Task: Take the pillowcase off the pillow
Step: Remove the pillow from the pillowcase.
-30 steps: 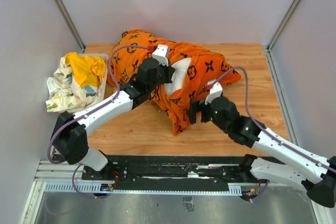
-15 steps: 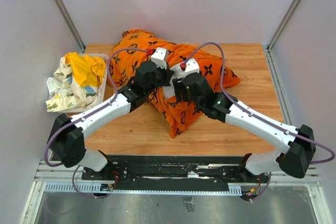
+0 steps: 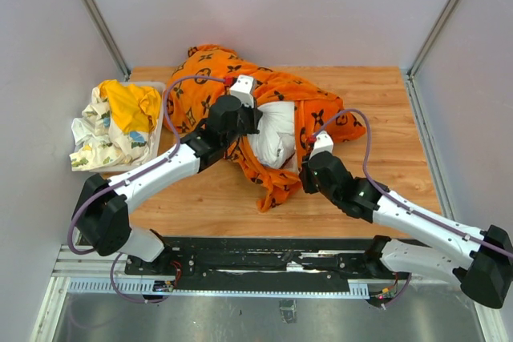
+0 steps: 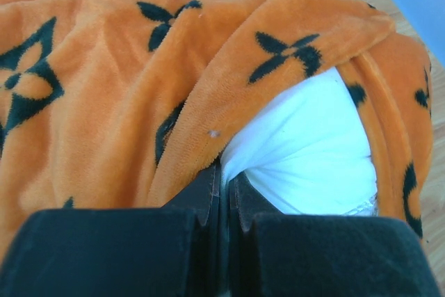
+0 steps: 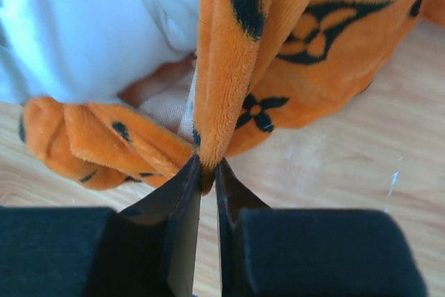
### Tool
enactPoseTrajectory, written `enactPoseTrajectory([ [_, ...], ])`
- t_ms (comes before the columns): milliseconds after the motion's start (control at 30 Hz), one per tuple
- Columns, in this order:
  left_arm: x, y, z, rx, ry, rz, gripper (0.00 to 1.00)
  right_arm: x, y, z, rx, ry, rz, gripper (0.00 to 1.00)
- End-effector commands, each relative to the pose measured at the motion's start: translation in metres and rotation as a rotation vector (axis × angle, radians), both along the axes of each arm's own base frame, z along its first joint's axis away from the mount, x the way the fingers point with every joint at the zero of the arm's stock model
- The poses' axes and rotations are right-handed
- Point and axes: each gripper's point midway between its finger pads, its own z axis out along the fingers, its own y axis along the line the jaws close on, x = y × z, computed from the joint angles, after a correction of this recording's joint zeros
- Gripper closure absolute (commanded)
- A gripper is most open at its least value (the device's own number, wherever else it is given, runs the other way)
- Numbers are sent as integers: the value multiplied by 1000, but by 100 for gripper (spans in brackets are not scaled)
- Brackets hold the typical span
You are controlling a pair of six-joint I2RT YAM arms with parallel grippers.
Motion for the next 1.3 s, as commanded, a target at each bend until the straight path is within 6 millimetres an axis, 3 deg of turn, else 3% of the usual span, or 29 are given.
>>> enactPoseTrajectory([
  [0, 26, 45, 50, -59, -122, 233, 100, -37, -20, -60, -53, 200, 6, 91],
  [167, 14, 35, 68, -107, -138, 147, 100, -42, -22, -77, -87, 246, 9, 90],
  [200, 10, 30, 71, -111, -146, 105, 100, -39, -22, -75, -93, 236, 8, 82],
  [267, -5, 14, 82, -119, -173, -32, 100, -32, -21, -63, -113, 196, 13, 57],
  [300, -12, 7, 85, -119, -183, -91, 100, -26, -21, -54, -121, 167, 16, 40],
  [367, -25, -2, 91, -127, -202, -181, 100, -14, -14, -20, -111, 66, 61, 17],
  [433, -34, -8, 95, -137, -219, -244, 100, -4, -7, 17, -84, -52, 113, 3],
  [467, -38, -11, 97, -140, -228, -269, 100, -1, -6, 37, -62, -111, 126, 1],
  [600, -41, -13, 93, -131, -226, -290, 100, 11, 0, 115, 118, -324, 200, 1],
  [667, -40, -12, 89, -120, -222, -291, 100, 19, 0, 134, 213, -353, 226, 4],
  [833, -42, -13, 82, -92, -219, -309, 100, 53, -16, 120, 234, -244, 162, 21],
  [933, -45, -15, 78, -89, -226, -329, 100, 63, -11, 112, 224, -198, 168, 31],
  [1100, -46, -19, 72, -77, -228, -358, 100, 74, -2, 101, 224, -163, 175, 35],
  [1267, -42, -18, 67, -67, -229, -339, 100, 86, -9, 81, 192, -98, 112, 73],
])
